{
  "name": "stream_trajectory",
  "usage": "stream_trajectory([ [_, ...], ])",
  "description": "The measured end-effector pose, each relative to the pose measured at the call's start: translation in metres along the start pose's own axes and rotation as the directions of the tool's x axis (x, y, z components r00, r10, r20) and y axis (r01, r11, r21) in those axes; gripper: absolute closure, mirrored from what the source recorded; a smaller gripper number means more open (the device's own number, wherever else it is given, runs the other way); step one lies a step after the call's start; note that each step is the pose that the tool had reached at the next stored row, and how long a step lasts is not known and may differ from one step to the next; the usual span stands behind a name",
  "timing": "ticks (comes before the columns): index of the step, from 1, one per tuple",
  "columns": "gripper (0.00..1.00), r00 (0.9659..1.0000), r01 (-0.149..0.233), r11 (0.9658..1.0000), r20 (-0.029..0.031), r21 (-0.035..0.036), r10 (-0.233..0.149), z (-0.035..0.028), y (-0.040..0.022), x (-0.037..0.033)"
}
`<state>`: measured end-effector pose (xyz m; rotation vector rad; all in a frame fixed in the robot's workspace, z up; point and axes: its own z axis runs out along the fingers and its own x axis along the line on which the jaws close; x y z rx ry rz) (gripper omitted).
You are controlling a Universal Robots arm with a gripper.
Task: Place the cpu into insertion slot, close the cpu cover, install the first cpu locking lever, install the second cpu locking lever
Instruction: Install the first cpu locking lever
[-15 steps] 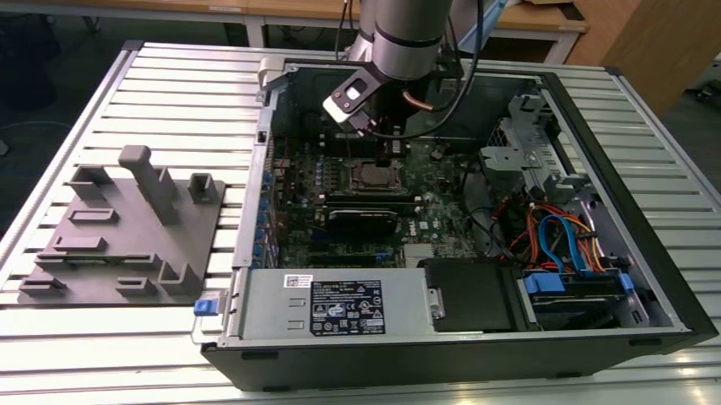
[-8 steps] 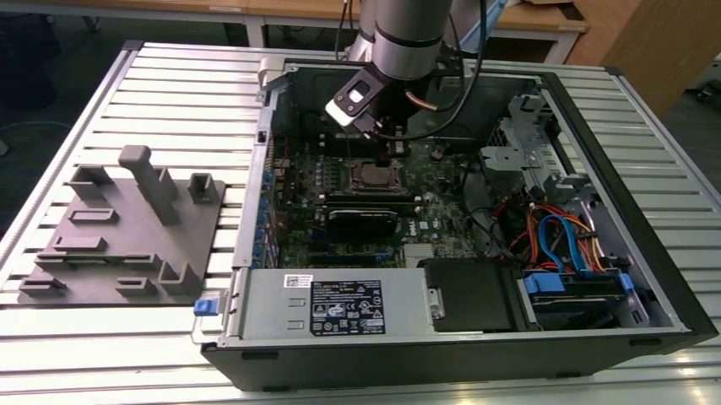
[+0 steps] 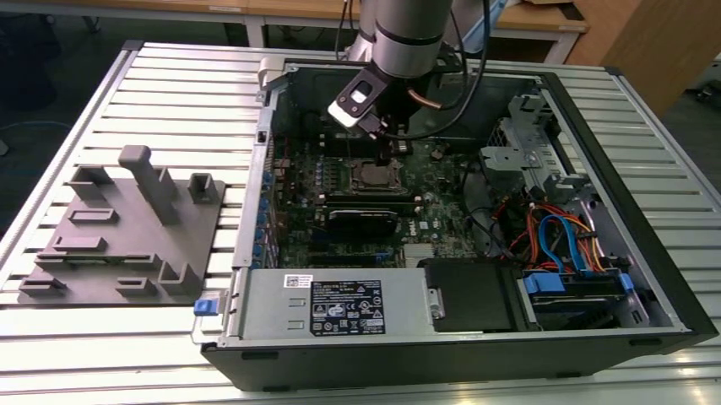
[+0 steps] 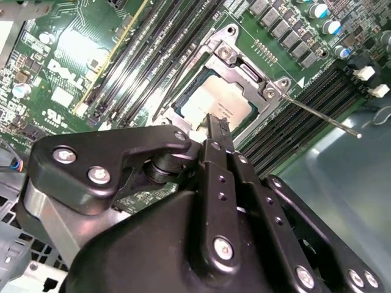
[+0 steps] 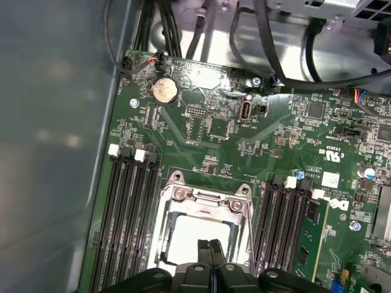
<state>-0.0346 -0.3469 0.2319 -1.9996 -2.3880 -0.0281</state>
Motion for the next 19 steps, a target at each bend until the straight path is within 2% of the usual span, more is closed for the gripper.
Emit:
stream_trajectory([
  [5, 0.90, 0.9998, 0.022, 0.9998, 0.0000, 0.0005, -0.022, -0.0009, 0.0000, 0.0000],
  [7, 0.90, 0.9989, 0.046, 0.9989, 0.0002, 0.0014, -0.046, -0.0010, -0.0001, 0.0000],
  [10, 0.90, 0.9950, 0.100, 0.9950, 0.0002, 0.0031, -0.100, -0.0009, 0.0000, 0.0000],
  [15, 0.90, 0.9840, 0.178, 0.9840, 0.0001, 0.0056, -0.178, -0.0010, 0.0000, 0.0000],
  [19, 0.90, 0.9832, 0.183, 0.9832, 0.0001, 0.0057, -0.183, -0.0009, 0.0000, 0.0000],
])
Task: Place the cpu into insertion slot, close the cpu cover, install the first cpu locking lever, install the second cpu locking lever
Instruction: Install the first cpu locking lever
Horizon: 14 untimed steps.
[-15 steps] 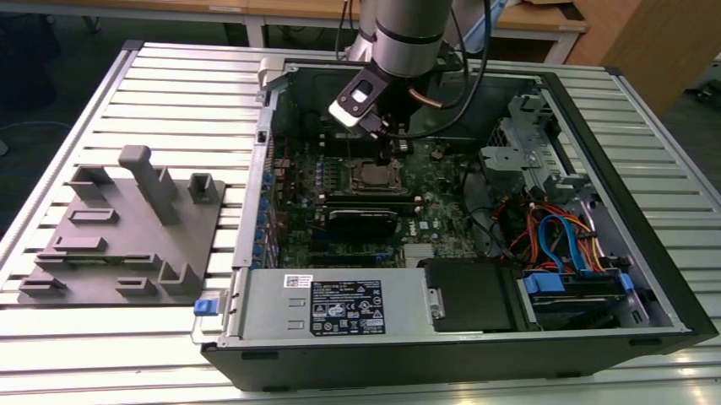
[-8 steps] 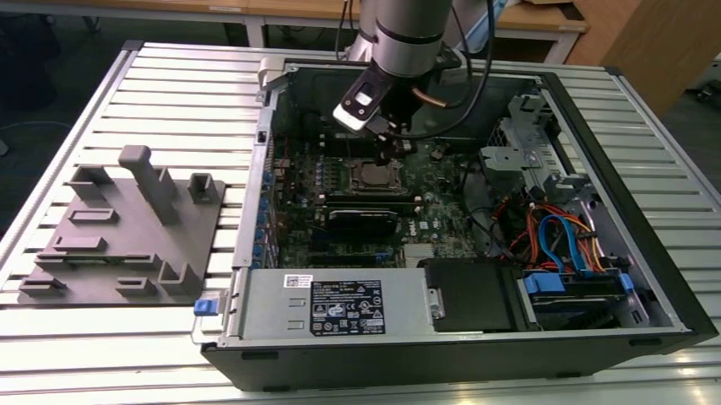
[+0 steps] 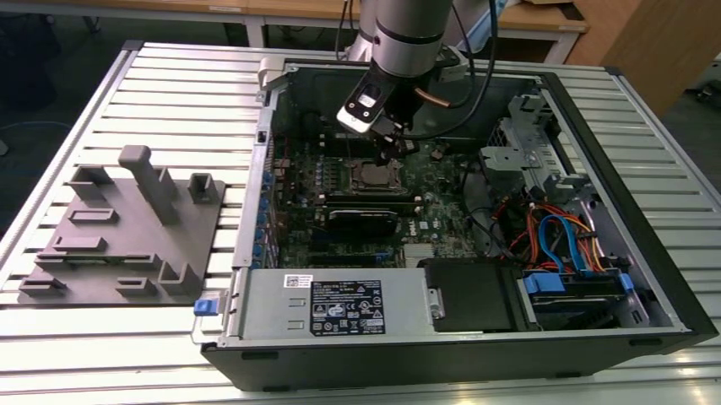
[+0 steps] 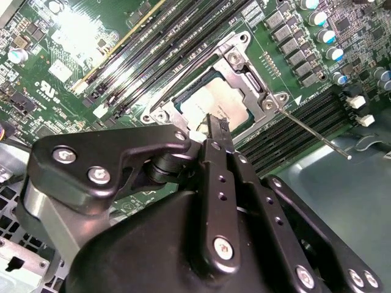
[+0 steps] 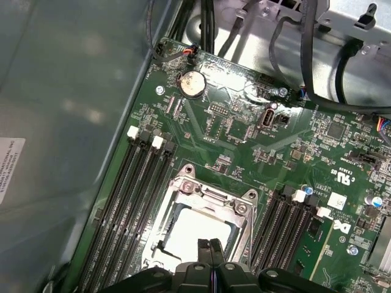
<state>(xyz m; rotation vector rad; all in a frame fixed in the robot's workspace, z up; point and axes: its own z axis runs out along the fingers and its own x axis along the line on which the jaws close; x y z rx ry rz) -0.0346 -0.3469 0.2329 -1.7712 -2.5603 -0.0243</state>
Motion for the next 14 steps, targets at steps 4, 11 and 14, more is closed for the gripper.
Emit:
stream_trajectory([
  [4, 0.90, 1.0000, 0.000, 1.0000, 0.0000, 0.0000, 0.000, 0.0000, 0.0000, 0.0000],
  [11, 0.90, 1.0000, 0.002, 1.0000, 0.0000, 0.0001, -0.002, 0.0000, 0.0000, 0.0000],
  [14, 0.90, 0.9997, 0.023, 0.9997, 0.0001, 0.0007, -0.023, 0.0000, 0.0000, 0.0000],
])
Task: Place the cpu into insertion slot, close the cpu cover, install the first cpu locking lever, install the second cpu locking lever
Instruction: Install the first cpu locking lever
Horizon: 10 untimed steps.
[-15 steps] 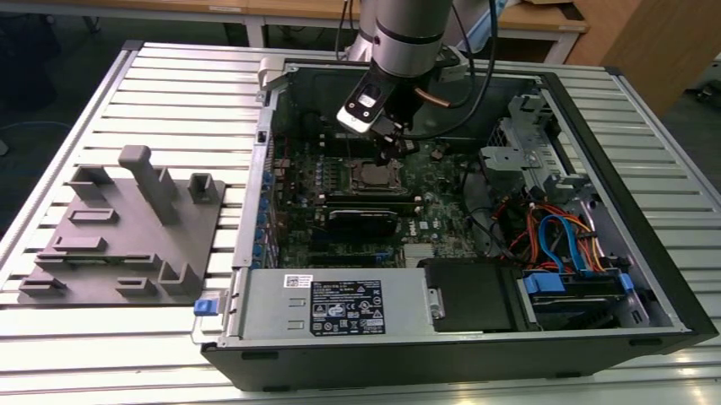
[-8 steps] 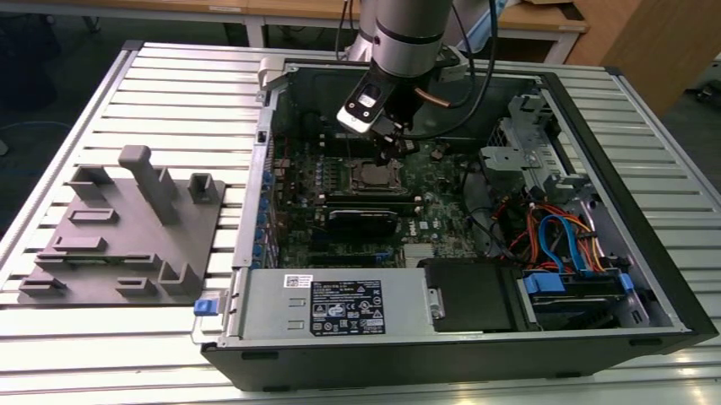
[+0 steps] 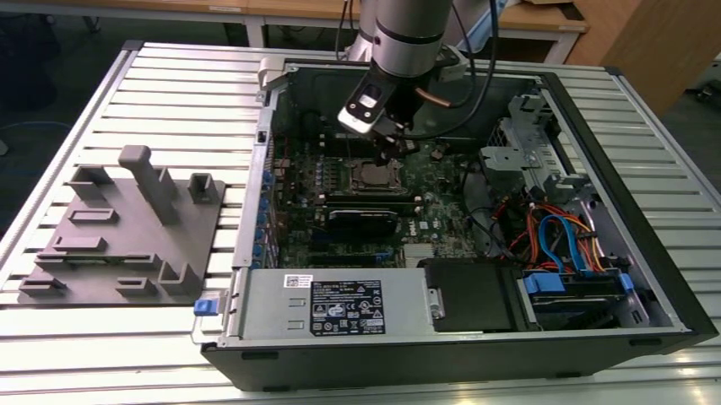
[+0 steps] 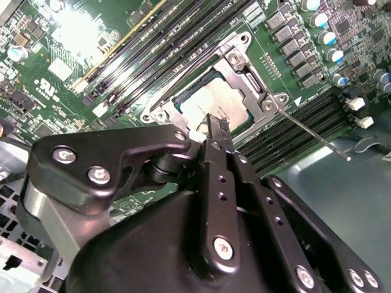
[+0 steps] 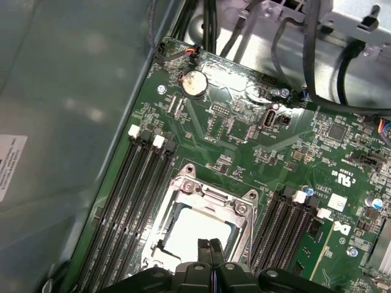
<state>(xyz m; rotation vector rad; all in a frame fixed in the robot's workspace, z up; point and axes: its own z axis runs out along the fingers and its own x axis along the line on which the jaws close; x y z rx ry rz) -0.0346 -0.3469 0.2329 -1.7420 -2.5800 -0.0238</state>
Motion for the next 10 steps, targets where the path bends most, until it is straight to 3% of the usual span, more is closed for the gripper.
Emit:
stream_trajectory([
  [5, 0.90, 0.9983, 0.058, 0.9983, 0.0001, 0.0018, -0.058, 0.0000, 0.0000, 0.0000],
  [10, 0.90, 0.9927, 0.121, 0.9927, 0.0002, 0.0039, -0.121, 0.0000, 0.0000, 0.0000],
])
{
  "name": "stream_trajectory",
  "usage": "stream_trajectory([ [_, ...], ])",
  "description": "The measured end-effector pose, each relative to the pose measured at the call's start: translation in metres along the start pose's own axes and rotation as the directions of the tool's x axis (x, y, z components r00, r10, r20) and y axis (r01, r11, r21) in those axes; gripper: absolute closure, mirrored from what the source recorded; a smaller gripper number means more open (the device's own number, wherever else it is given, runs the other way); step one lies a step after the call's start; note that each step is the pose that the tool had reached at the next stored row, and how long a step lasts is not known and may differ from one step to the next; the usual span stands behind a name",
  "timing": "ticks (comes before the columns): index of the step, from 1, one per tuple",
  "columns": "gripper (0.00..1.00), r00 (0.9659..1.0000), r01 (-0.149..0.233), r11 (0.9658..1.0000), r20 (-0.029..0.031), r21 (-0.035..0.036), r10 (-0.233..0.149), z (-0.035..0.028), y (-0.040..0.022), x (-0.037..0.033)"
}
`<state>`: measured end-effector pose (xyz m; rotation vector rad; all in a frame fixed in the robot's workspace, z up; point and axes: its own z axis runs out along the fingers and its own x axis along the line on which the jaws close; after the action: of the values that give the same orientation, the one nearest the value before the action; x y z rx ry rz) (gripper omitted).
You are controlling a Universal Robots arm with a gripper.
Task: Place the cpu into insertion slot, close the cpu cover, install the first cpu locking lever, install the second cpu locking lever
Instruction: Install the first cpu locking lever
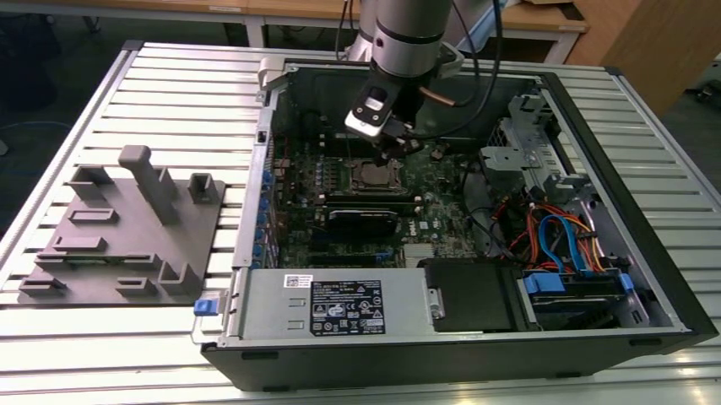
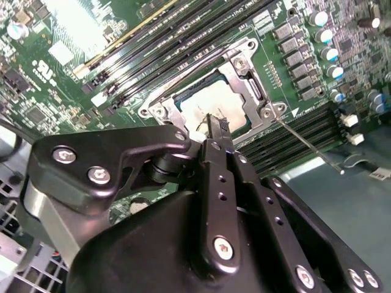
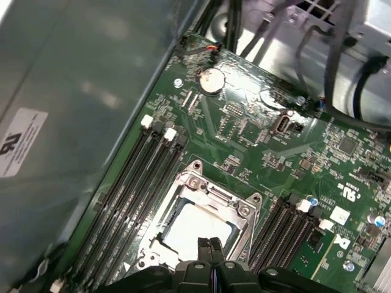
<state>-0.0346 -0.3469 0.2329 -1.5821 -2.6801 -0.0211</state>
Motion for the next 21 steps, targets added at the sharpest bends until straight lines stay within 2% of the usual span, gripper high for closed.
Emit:
stream_trajectory([
  [4, 0.90, 0.9991, 0.044, 0.9991, 0.0001, 0.0014, -0.044, 0.0000, 0.0000, 0.0000],
  [10, 0.90, 0.9961, 0.088, 0.9961, 0.0001, 0.0028, -0.088, 0.0000, 0.0000, 0.0000],
  [16, 0.90, 0.9938, 0.111, 0.9938, 0.0002, 0.0035, -0.111, 0.0000, 0.0000, 0.0000],
  [21, 0.90, 0.9935, 0.114, 0.9935, 0.0001, 0.0036, -0.114, 0.0000, 0.0000, 0.0000],
])
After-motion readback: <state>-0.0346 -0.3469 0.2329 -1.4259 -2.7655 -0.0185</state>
